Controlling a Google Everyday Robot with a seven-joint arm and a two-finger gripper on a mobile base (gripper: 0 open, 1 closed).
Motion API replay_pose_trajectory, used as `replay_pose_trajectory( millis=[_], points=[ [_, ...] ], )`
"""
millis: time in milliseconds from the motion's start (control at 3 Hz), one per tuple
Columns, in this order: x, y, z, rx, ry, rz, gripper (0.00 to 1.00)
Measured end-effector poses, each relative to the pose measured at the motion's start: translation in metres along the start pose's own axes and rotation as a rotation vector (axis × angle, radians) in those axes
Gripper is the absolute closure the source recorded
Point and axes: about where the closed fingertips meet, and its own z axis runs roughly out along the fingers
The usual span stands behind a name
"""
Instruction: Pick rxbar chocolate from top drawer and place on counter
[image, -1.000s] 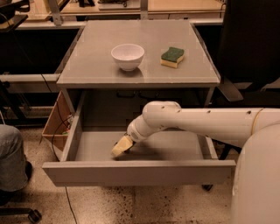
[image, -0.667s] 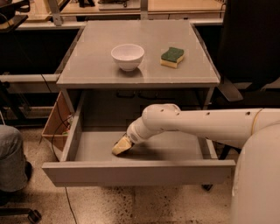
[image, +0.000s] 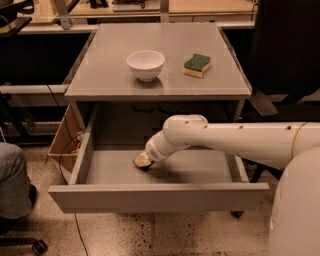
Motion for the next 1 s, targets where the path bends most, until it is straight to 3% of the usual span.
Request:
replay_pose_trajectory(
  millis=[333, 667, 1000],
  points=[
    [-0.001, 0.000, -0.002, 0.000, 0.000, 0.000, 1.00],
    [-0.012, -0.017, -0.052, 0.073, -0.001, -0.045, 1.00],
    [-0.015, -0.041, -0.150, 0.176, -0.002, -0.083, 1.00]
  ],
)
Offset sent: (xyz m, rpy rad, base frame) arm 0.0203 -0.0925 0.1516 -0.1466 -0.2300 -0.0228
